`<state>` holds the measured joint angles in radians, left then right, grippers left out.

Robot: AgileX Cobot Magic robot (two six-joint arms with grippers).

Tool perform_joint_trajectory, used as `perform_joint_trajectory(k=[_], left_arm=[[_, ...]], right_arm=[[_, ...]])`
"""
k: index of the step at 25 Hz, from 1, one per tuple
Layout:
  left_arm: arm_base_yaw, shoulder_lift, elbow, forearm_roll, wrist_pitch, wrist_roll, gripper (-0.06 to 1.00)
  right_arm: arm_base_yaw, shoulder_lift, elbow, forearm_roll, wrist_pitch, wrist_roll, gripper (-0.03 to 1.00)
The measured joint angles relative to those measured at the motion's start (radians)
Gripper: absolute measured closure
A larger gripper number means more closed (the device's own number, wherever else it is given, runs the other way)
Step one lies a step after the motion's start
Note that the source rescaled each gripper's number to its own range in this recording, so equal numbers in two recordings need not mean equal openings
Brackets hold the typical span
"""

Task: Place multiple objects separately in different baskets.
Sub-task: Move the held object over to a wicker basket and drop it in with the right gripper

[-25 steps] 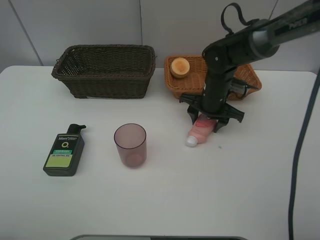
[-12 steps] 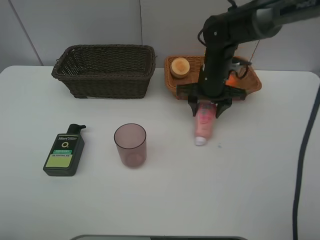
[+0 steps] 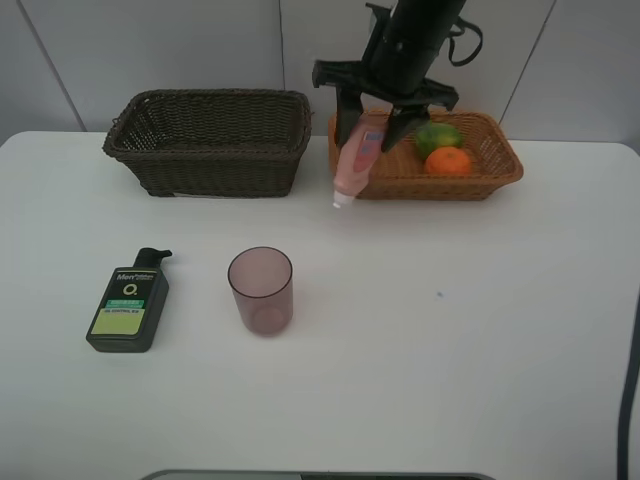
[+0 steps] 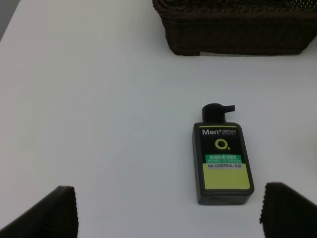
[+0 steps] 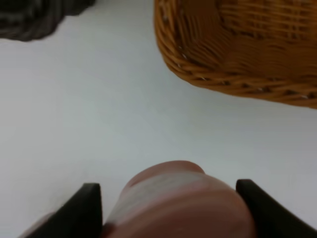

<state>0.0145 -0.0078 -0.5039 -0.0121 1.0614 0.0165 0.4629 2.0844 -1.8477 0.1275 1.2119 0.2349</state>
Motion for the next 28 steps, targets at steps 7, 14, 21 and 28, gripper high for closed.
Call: perform_joint_trajectory(k=[7, 14, 21, 28], left_arm=[[0.0, 0.0, 0.0, 0.0, 0.0, 0.0, -0.01], [0.0, 0.0, 0.0, 0.0, 0.0, 0.0, -0.01], [0.0, 0.0, 0.0, 0.0, 0.0, 0.0, -0.01], [0.0, 0.0, 0.0, 0.0, 0.0, 0.0, -0.01]], right_arm=[[0.047, 0.0, -0.084, 0.025, 0.005, -0.007, 0.96], [0.08, 0.0, -0.186, -0.006, -0.154, -0.01, 0.96], [0.134, 0.023, -0.19, -0.094, -0.476, -0.011, 0.96], [0.167, 0.129, -0.19, -0.144, -0.693, -0.011, 0.96]])
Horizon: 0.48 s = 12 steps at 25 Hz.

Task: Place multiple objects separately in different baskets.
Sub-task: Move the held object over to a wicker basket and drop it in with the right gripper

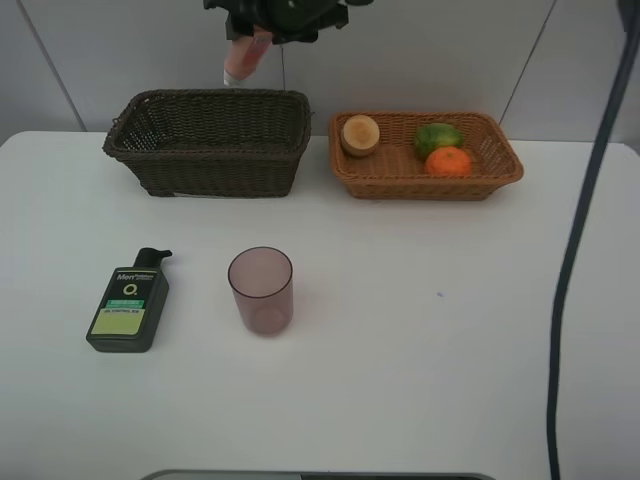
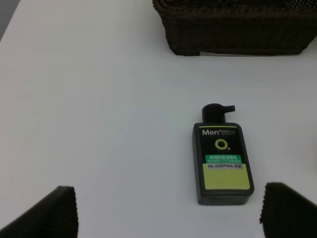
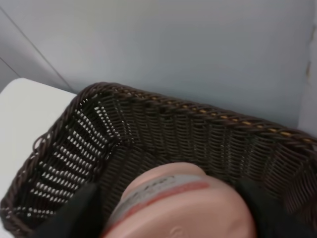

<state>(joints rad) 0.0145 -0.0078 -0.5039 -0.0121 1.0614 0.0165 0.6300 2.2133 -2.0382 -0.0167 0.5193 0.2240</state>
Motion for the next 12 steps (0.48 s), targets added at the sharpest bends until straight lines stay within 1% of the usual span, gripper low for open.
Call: perform_joint_trajectory(k=[6, 12], left_arm=[[0.0, 0.0, 0.0, 0.0, 0.0, 0.0, -0.01], [0.0, 0.0, 0.0, 0.0, 0.0, 0.0, -0.01]], right_arm=[[0.001, 0.097, 0.0, -0.023, -0.072, 0.0, 0.97], [0.001, 0.162, 0.0, -0.056, -0.096, 0.0, 0.97]])
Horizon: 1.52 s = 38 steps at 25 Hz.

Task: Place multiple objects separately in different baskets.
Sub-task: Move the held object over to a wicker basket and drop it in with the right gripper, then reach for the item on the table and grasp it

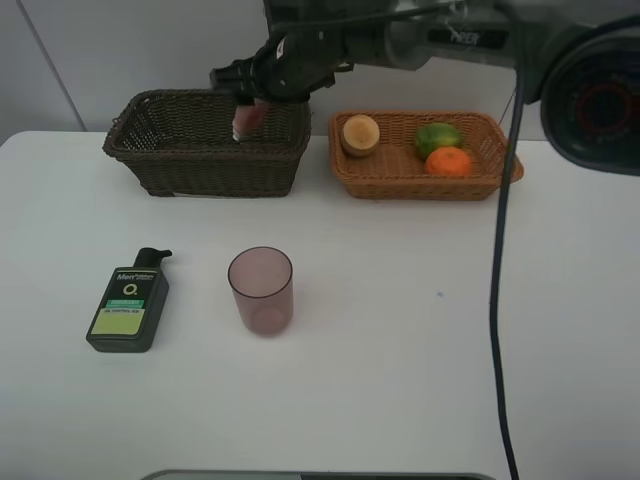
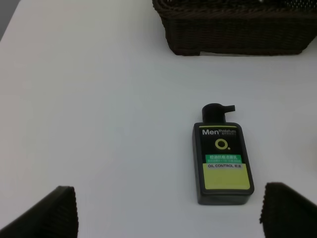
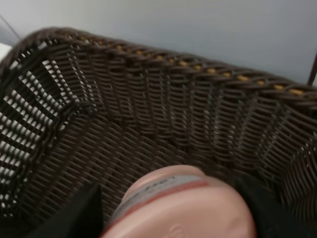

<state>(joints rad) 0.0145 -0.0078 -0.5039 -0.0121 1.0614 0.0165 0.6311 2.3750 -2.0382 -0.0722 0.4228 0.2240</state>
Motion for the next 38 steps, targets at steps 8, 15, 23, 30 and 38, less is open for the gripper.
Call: perform_joint_trajectory(k=[8, 15, 23, 30, 38], left_arm=[[0.0, 0.0, 0.0, 0.0, 0.0, 0.0, -0.01], [0.0, 0.0, 0.0, 0.0, 0.0, 0.0, -0.01], [0.0, 0.0, 0.0, 0.0, 0.0, 0.0, -0.01], [0.0, 0.0, 0.0, 0.0, 0.0, 0.0, -0.01], [0.0, 0.0, 0.0, 0.0, 0.0, 0.0, -0.01]], right_arm=[[0.0, 0.036, 0.0, -0.039, -0.01, 0.0, 0.97], [0.0, 0.037, 0.0, -0.042, -0.006, 0.0, 0.93], [0.0, 0.023, 0.0, -0.041, 0.01, 0.0, 0.08], [0.0, -0.069, 0.0, -0.03, 0.192, 0.0, 0.05], [-0.069, -0.205, 0.046, -0.014, 0.572, 0.0, 0.05]])
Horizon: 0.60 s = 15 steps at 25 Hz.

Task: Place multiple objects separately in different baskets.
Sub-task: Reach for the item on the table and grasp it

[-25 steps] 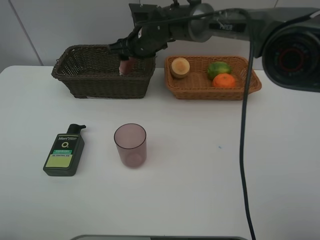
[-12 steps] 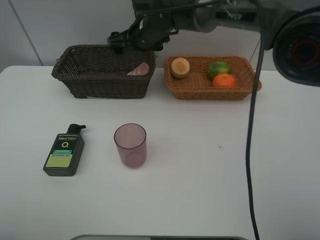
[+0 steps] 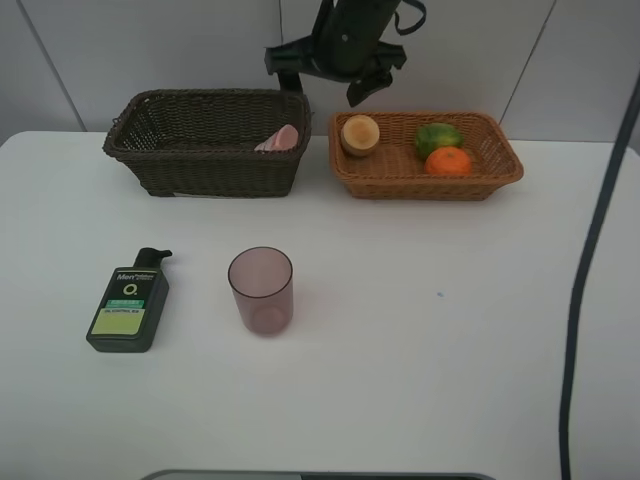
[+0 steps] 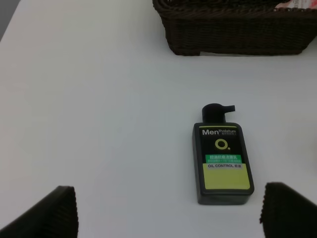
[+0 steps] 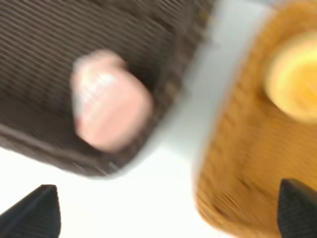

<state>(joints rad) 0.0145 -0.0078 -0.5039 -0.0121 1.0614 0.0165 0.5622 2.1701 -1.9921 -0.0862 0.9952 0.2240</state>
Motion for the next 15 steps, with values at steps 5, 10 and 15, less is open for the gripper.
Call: perform_joint_trajectory(k=[5, 10, 15], left_arm=[[0.0, 0.0, 0.0, 0.0, 0.0, 0.0, -0.01], [0.0, 0.0, 0.0, 0.0, 0.0, 0.0, -0.01], [0.0, 0.0, 0.0, 0.0, 0.0, 0.0, -0.01]], right_arm=[[-0.096, -0.166, 0.234, -0.011, 0.05, 0.0, 0.05], [-0.214, -0.371, 0.513, -0.036, 0.013, 0.0, 0.05], [-0.341, -0.598, 0.75, -0.046, -0.005, 0.0, 0.05]])
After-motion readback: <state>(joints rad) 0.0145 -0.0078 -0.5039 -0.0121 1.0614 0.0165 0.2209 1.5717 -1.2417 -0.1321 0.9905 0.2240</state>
